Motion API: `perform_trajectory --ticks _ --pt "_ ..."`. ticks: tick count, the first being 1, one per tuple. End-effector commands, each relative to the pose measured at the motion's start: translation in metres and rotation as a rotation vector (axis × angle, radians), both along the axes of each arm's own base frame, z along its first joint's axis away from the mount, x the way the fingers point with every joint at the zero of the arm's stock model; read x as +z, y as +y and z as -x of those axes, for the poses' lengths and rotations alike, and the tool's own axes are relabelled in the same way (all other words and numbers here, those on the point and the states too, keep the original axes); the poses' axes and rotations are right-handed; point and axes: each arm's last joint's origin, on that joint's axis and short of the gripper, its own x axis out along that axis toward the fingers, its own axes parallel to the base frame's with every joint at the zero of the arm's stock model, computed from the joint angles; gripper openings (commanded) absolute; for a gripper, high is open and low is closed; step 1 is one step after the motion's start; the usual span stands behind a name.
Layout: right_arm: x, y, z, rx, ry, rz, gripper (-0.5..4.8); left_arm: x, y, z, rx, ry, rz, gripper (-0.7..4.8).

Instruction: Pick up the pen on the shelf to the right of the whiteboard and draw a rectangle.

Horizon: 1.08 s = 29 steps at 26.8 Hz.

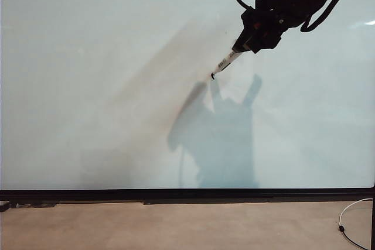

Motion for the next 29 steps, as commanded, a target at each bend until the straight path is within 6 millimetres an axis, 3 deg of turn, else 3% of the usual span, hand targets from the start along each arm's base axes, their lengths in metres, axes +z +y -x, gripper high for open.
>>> perform_trajectory --ticks 1,29 --pt "0.013 -0.002 0.000 -0.023 -0.071 -0.037 -0.04 0.002 0.000 0.000 -0.001 -0.009 -0.004 -0.04" --pt "0.035 -0.001 -0.001 -0.019 -0.104 -0.044 -0.05 0.002 0.000 0.000 -0.001 -0.009 -0.004 -0.04"
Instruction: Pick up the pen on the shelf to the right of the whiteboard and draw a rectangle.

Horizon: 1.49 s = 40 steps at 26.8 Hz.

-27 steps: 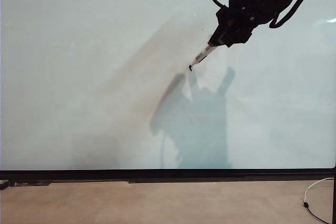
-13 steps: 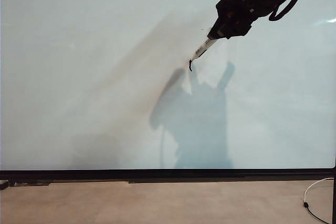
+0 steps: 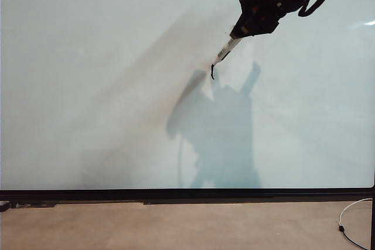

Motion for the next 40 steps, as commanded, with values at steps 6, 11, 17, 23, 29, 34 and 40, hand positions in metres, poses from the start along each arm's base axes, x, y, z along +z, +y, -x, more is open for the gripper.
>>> perform_trajectory --ticks 6,11,17,23,29,34,40 --pt "0.018 -0.003 0.001 -0.028 -0.097 -0.043 -0.04 0.002 0.000 0.000 0.000 -0.009 -0.004 -0.05" --pt "0.022 -0.004 0.002 -0.027 -0.098 -0.036 -0.05 0.001 0.000 0.000 0.000 -0.008 -0.004 -0.05" --pt "0.026 -0.005 0.004 -0.026 -0.111 -0.043 -0.05 0.002 0.000 0.000 0.000 -0.009 -0.004 -0.04" --pt "0.031 -0.006 0.006 -0.025 -0.117 -0.042 -0.05 0.002 0.000 0.000 0.000 -0.009 -0.004 -0.04" --pt "0.034 -0.007 0.009 -0.025 -0.129 -0.046 -0.04 0.002 0.000 0.000 0.000 -0.009 -0.004 -0.04" --pt "0.035 -0.008 0.010 -0.023 -0.133 -0.049 -0.05 0.002 0.000 0.000 0.000 -0.009 -0.004 -0.04" --pt "0.036 -0.008 0.010 -0.023 -0.137 -0.051 -0.05 0.002 0.000 0.000 0.000 -0.009 -0.004 -0.04"
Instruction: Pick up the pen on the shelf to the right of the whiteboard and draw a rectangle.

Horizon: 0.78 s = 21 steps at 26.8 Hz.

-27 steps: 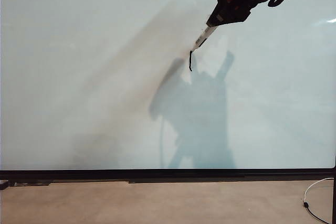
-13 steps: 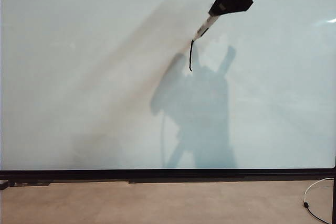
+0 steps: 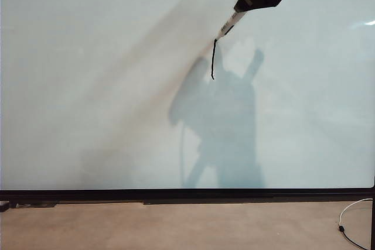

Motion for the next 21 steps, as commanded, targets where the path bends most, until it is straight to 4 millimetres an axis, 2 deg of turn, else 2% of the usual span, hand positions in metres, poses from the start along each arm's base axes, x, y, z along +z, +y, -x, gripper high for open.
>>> perform_trajectory --ticks 1,21 --pt "0.0100 -0.0017 0.0000 -0.022 -0.062 -0.026 -0.05 0.0016 0.0000 0.0001 0.000 -0.009 -0.005 -0.05" --pt "0.0114 -0.0027 0.0028 -0.008 -0.055 -0.026 -0.05 0.0016 0.0000 0.0001 0.000 -0.009 -0.005 -0.04"
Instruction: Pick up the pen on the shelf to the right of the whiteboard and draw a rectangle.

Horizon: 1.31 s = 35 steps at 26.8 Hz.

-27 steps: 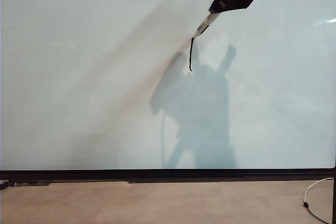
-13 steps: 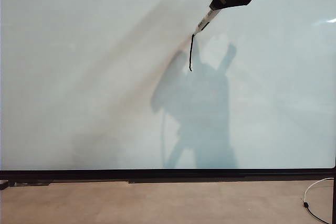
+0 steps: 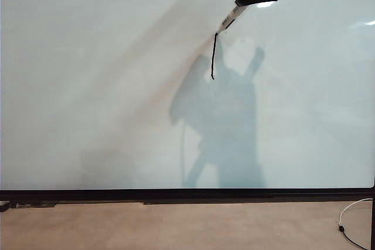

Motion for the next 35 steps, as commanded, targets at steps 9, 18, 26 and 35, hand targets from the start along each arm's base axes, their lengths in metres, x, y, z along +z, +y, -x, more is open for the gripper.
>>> perform_trajectory --ticks 9,18,26,35 --pt "-0.002 0.004 0.005 0.025 0.025 0.014 -0.06 0.002 0.000 0.000 0.000 -0.009 -0.004 -0.04" --pt "-0.008 0.012 0.012 0.037 0.051 0.004 -0.06 0.002 0.000 0.000 0.000 -0.009 -0.004 -0.04" --pt "-0.014 0.010 0.027 -0.009 -0.002 -0.226 -0.06 0.002 0.000 0.000 0.000 -0.009 -0.004 -0.04" --pt "-0.024 -0.003 0.026 -0.010 0.045 -0.407 -0.06 0.002 0.000 0.000 0.000 -0.009 -0.004 -0.04"
